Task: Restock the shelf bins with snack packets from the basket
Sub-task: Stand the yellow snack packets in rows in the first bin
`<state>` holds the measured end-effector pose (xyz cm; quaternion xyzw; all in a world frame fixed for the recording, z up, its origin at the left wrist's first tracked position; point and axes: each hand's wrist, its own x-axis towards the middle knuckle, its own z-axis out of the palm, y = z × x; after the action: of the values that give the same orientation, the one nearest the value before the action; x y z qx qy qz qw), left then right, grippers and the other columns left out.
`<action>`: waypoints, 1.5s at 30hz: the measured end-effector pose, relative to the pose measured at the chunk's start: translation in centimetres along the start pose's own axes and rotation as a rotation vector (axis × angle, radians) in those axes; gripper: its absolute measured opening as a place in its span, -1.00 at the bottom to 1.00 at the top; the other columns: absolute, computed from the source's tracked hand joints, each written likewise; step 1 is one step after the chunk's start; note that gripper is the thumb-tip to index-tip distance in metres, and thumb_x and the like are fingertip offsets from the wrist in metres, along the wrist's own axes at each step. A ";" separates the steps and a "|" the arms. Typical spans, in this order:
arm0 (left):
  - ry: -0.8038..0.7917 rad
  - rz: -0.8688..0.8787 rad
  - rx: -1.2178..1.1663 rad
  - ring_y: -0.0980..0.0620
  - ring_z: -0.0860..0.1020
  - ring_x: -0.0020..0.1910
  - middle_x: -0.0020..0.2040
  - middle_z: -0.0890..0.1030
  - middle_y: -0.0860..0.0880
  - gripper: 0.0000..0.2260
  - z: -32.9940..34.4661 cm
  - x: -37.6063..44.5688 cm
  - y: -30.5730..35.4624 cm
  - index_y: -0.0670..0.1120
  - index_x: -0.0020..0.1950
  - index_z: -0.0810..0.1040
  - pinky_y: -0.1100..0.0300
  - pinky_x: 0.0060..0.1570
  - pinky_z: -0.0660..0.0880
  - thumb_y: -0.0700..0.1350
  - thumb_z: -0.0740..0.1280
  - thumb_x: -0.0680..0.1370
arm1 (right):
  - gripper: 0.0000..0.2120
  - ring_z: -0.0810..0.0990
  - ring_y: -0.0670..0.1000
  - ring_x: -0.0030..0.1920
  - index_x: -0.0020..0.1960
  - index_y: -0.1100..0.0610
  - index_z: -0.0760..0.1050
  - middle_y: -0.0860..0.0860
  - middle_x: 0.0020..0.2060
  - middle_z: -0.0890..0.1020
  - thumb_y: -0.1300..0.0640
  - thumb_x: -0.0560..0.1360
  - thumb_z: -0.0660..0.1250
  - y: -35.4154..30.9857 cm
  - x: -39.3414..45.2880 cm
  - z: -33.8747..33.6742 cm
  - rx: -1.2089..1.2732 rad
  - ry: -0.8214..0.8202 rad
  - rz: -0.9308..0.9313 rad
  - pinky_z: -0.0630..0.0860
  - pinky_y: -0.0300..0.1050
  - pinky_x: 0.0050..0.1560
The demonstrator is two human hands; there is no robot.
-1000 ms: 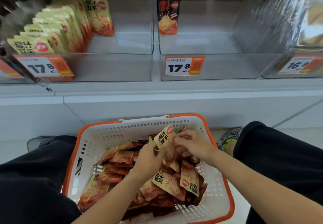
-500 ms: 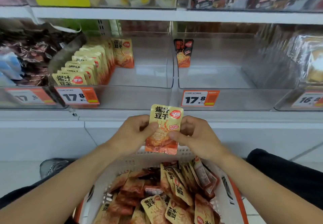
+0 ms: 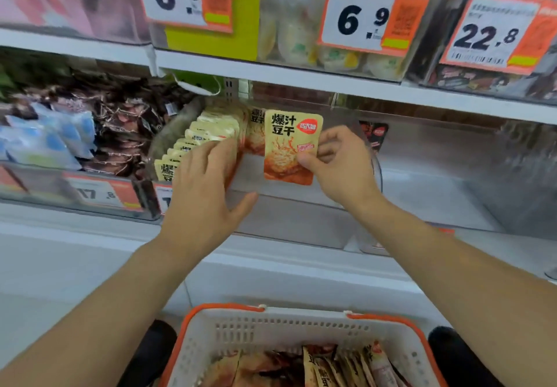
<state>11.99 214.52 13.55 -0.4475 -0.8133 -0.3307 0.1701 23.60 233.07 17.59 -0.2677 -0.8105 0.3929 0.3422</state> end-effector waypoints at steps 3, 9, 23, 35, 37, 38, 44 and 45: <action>-0.024 -0.013 0.068 -0.21 0.31 0.43 0.41 0.39 -0.16 -0.21 0.5 0.1 -1.7 -0.11 0.51 0.30 -0.13 0.41 0.21 0.27 0.33 0.39 | -0.68 0.61 -0.13 -0.26 -0.06 0.09 0.41 -0.12 -0.34 0.60 0.17 0.41 0.56 1.6 4.4 3.2 -0.084 -0.017 0.046 0.54 -0.24 -0.25; -0.011 -0.069 0.181 -0.15 0.28 0.49 0.39 0.45 -0.07 -0.16 1.0 0.2 -3.0 -0.10 0.41 0.41 -0.21 0.51 -0.02 0.47 0.15 0.35 | -0.71 0.63 -0.02 -0.06 -0.18 0.07 0.46 -0.01 -0.19 0.65 0.15 0.37 0.60 3.9 11.4 8.7 -0.061 -0.007 0.258 0.47 -0.23 -0.16; -0.013 -0.045 0.165 -0.10 0.30 0.49 0.35 0.45 -0.01 -0.24 1.2 0.0 -3.4 -0.07 0.38 0.44 -0.19 0.54 -0.04 0.44 0.18 0.40 | -0.64 0.63 0.05 0.03 -0.26 0.05 0.44 -0.01 -0.13 0.61 -0.01 0.32 0.63 6.9 14.3 11.6 -0.085 0.068 0.345 0.57 -0.10 0.10; 0.015 -0.044 0.176 -0.10 0.31 0.48 0.34 0.46 -0.03 -0.23 1.4 0.1 -3.4 -0.08 0.37 0.45 -0.14 0.54 -0.10 0.45 0.18 0.38 | -0.70 0.54 0.00 -0.12 -0.13 0.10 0.49 0.02 -0.10 0.60 -0.02 0.40 0.56 6.3 13.5 12.2 -0.165 0.071 0.297 0.39 -0.21 -0.16; 0.031 -0.033 0.179 -0.10 0.31 0.48 0.35 0.46 -0.03 -0.24 1.5 0.0 -3.5 -0.07 0.37 0.45 -0.14 0.54 -0.09 0.44 0.19 0.39 | -0.68 0.56 0.01 -0.08 -0.17 0.09 0.47 0.01 -0.11 0.59 -0.04 0.39 0.57 6.2 13.5 12.3 -0.156 0.063 0.303 0.40 -0.20 -0.16; 0.040 -0.028 0.180 -0.11 0.31 0.48 0.35 0.46 -0.03 -0.24 1.6 0.0 -3.6 -0.07 0.37 0.45 -0.15 0.54 -0.07 0.44 0.20 0.39 | -0.67 0.57 0.02 -0.06 -0.17 0.08 0.46 0.00 -0.11 0.59 -0.06 0.39 0.57 6.2 13.5 12.2 -0.149 0.056 0.311 0.40 -0.19 -0.15; 0.057 -0.009 0.154 -0.11 0.19 0.55 0.41 0.44 -0.05 -0.24 1.8 -0.3 -4.0 -0.08 0.39 0.45 -0.15 0.55 -0.06 0.44 0.21 0.40 | -0.50 0.56 0.11 0.20 0.16 0.21 0.54 0.09 0.14 0.61 -0.13 0.42 0.52 5.1 12.3 9.8 -0.177 -0.010 0.355 0.48 -0.10 0.10; 0.054 -0.009 0.151 -0.11 0.17 0.56 0.43 0.43 -0.06 -0.23 1.8 -0.3 -4.0 -0.08 0.40 0.45 -0.16 0.55 -0.07 0.44 0.20 0.40 | -0.52 0.56 0.12 0.22 0.18 0.23 0.55 0.10 0.17 0.61 -0.08 0.44 0.52 4.6 11.8 9.0 -0.180 -0.020 0.339 0.48 -0.10 0.14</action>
<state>8.87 214.06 10.54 -0.4207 -0.8331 -0.2810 0.2236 10.11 239.83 13.75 -0.4261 -0.7891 0.3733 0.2377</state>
